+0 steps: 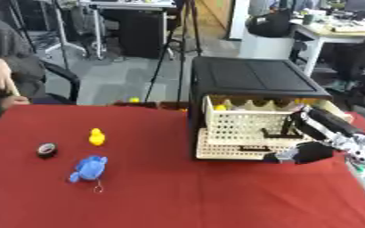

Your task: Pick up objects from table and place into drawer.

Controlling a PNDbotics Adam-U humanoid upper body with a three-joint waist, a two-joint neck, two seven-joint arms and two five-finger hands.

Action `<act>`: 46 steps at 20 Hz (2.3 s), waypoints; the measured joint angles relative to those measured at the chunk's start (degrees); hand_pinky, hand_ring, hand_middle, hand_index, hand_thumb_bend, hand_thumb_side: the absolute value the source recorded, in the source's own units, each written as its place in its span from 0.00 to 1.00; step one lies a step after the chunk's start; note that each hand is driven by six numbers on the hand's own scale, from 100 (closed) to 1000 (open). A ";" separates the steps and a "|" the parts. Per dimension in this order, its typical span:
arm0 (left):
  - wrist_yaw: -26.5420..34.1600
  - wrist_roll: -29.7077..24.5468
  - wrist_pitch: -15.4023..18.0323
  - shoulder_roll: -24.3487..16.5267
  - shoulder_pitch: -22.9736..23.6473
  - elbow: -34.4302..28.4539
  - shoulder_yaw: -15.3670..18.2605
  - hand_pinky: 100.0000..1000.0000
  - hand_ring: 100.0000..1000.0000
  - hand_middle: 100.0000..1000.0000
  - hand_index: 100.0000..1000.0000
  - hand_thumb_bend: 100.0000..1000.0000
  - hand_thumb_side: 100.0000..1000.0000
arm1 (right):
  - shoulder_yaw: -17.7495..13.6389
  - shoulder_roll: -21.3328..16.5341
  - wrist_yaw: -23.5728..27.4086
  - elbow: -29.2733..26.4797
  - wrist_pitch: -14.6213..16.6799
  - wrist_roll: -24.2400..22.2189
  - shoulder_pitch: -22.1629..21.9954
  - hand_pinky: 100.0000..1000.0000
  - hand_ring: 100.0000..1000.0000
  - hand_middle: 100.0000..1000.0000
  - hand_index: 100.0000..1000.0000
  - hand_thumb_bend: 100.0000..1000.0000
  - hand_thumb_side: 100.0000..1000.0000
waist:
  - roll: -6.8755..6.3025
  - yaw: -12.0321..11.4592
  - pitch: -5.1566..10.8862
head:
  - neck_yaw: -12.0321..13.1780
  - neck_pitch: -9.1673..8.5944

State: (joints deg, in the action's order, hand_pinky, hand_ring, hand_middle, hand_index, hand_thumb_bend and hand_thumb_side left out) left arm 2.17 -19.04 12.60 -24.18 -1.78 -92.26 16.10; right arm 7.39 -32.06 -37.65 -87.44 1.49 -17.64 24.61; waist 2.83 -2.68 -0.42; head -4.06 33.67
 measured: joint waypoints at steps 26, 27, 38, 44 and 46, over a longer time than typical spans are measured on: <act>-2.76 -2.90 3.66 -4.56 -3.00 1.51 -2.95 0.36 0.37 0.46 0.75 0.00 0.68 | -1.76 -0.45 2.41 -7.08 -1.06 1.08 -6.06 0.00 0.00 0.00 0.47 0.92 0.58 | 0.10 1.14 0.00 | 1.00 -0.03; -3.47 -3.56 4.82 -5.61 -3.74 2.03 -3.80 0.37 0.38 0.47 0.75 0.00 0.67 | -1.76 -0.45 2.54 -7.32 -1.08 1.10 -6.11 0.00 0.00 0.00 0.47 0.92 0.58 | 0.10 1.27 0.00 | 1.08 -0.03; -19.45 -7.52 19.81 -14.72 -14.33 14.73 -12.44 0.46 0.54 0.61 0.81 0.00 0.39 | -1.76 -0.41 3.83 -8.27 -1.18 1.15 -6.46 0.00 0.00 0.00 0.48 0.91 0.58 | 0.07 2.39 0.04 | 2.20 -0.01; -24.39 -7.86 21.63 -16.75 -20.57 20.98 -14.33 0.46 0.55 0.63 0.81 0.00 0.37 | -0.80 0.76 4.31 -8.36 -0.54 0.28 -5.45 0.00 0.00 0.00 0.48 0.91 0.58 | 0.49 5.27 0.54 | 4.04 0.47; -26.33 -7.35 21.10 -16.67 -23.53 24.05 -14.52 0.45 0.54 0.62 0.81 0.00 0.40 | -0.49 1.33 4.33 -8.33 -0.42 -0.11 -4.54 0.00 0.00 0.00 0.48 0.91 0.58 | 0.61 5.82 0.49 | 4.46 0.49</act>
State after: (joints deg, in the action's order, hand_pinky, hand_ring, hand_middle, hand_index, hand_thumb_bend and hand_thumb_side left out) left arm -24.16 -26.39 33.70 -40.85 -25.31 -68.21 1.58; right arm 6.90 -30.73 -33.32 -95.77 1.07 -17.75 20.07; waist 3.44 3.13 0.08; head 0.40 34.15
